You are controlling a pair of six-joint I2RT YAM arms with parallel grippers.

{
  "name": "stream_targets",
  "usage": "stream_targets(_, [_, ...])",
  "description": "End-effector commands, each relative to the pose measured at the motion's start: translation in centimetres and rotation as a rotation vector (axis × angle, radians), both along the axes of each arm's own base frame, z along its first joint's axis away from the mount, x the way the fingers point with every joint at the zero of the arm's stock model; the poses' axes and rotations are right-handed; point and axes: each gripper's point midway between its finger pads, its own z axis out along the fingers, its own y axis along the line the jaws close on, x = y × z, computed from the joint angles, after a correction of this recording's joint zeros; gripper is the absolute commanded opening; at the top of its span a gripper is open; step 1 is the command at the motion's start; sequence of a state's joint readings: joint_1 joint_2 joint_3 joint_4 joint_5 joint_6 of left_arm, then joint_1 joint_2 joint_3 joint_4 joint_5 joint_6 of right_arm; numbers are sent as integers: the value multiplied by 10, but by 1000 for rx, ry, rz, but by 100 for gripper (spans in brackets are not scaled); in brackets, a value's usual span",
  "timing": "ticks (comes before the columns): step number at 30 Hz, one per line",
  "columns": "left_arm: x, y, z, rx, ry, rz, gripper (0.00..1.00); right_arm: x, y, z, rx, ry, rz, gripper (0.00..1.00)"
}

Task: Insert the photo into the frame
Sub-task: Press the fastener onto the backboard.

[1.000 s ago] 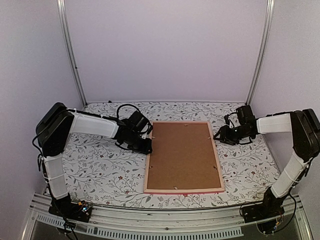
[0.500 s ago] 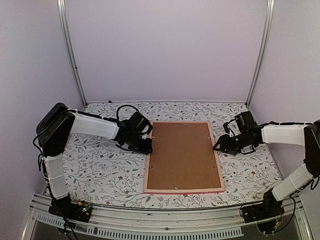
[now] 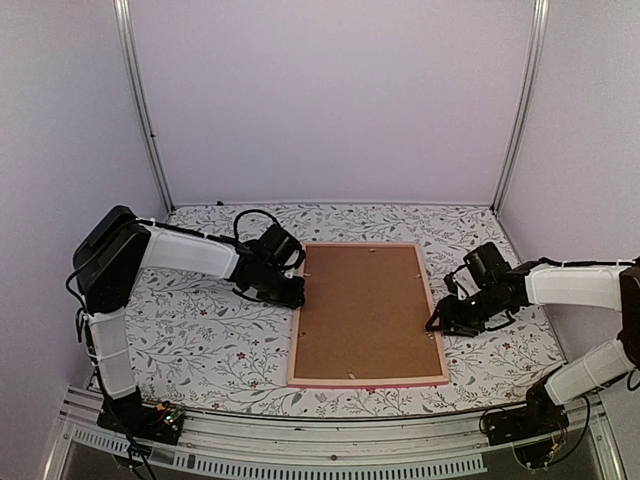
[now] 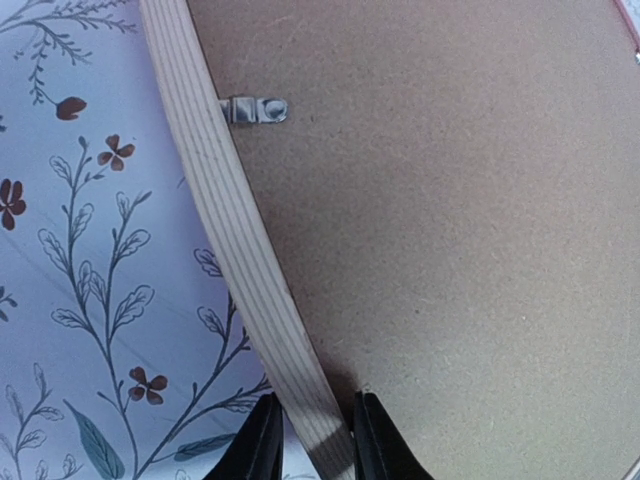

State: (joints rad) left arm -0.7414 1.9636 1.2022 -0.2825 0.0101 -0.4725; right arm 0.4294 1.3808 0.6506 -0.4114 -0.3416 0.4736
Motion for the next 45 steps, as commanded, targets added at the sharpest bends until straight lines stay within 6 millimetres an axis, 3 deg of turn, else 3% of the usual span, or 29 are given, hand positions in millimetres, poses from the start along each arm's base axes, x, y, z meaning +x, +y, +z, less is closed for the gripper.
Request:
stream_targets(1, [6,5,-6,52,-16,3,26,-14,-2,-3,-14,23,-12,54])
stream_targets(8, [7,4,-8,58,-10,-5,26,-18,-4,-14,-42,47,-10,45])
stream_targets(24, [6,4,-14,48,3,-14,26,-7,0,-20,-62,38,-3,40])
stream_targets(35, [4,2,-16,31,20,-22,26,-7,-11,-32,-151,27,1,30])
stream_targets(45, [2,3,-19,31,27,-24,26,-5,0,-31,-104,26,29,21])
